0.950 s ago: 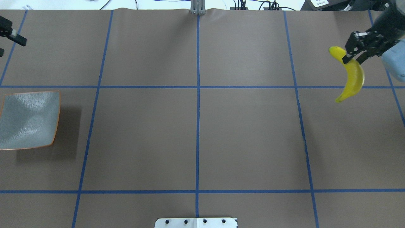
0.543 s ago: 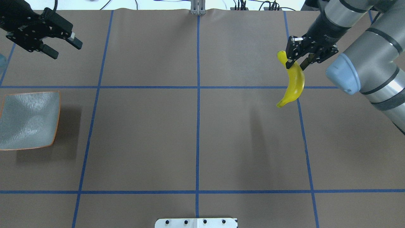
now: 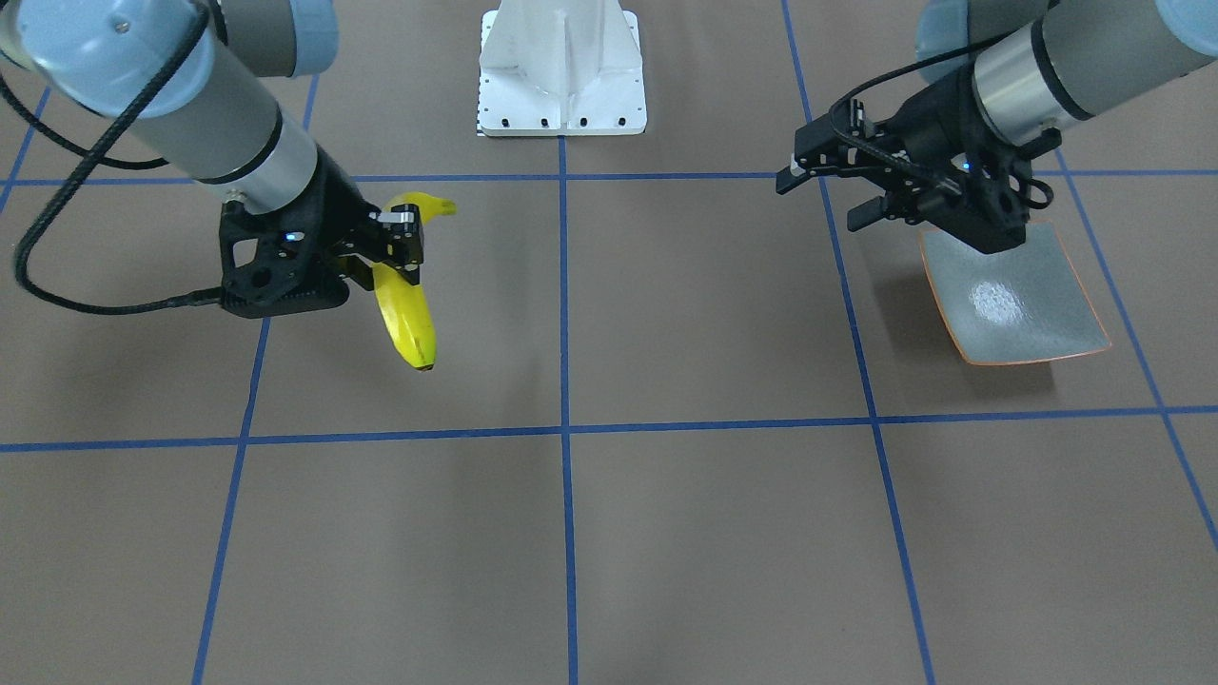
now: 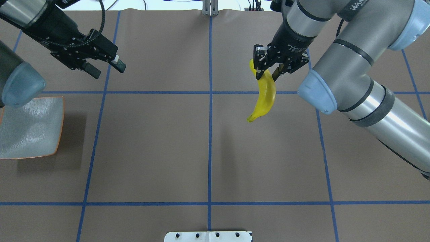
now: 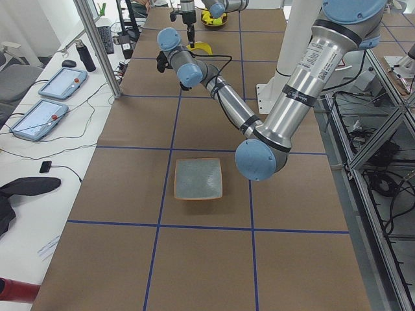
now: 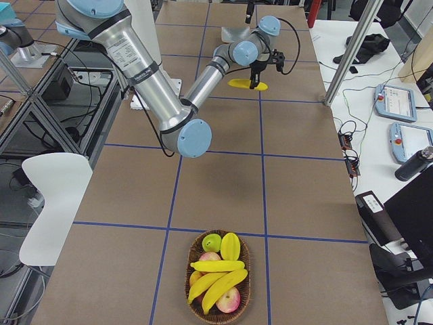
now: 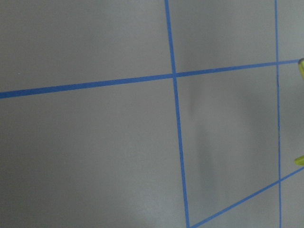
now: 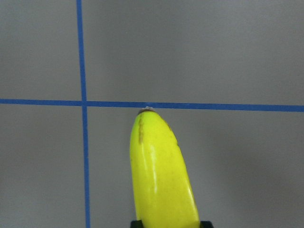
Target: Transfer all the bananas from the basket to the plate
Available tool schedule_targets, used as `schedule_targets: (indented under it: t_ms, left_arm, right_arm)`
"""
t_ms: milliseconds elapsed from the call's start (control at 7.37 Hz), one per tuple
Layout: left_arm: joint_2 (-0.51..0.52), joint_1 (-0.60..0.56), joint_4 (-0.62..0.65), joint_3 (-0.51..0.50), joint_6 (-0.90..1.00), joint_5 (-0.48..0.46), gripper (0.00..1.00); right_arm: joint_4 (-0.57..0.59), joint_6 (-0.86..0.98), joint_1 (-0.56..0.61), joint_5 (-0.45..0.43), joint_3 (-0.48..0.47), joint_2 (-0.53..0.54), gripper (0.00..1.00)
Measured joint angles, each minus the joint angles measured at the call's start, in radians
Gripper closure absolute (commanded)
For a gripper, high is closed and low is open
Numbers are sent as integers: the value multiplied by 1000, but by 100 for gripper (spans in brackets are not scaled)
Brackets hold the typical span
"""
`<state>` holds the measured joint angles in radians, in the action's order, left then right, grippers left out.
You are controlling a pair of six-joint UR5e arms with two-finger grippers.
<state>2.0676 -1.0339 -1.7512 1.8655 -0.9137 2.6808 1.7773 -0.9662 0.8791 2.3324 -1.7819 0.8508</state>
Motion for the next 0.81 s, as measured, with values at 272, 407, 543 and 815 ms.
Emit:
schedule_targets:
  t_ms: [272, 407, 543, 815]
  left_arm:
    - [2, 57, -141, 5, -80, -1, 0]
    - [0, 74, -215, 6, -91, -4, 0]
    - [-5, 79, -258, 8, -95, -7, 0]
    - [-3, 89, -282, 12, -148, -66, 0]
  right_arm:
    - [-33, -108, -39, -7, 29, -60, 100]
    - [-45, -147, -57, -8, 45, -88, 100]
    - [-49, -173, -73, -12, 54, -109, 100]
    - [-51, -196, -93, -20, 59, -127, 100]
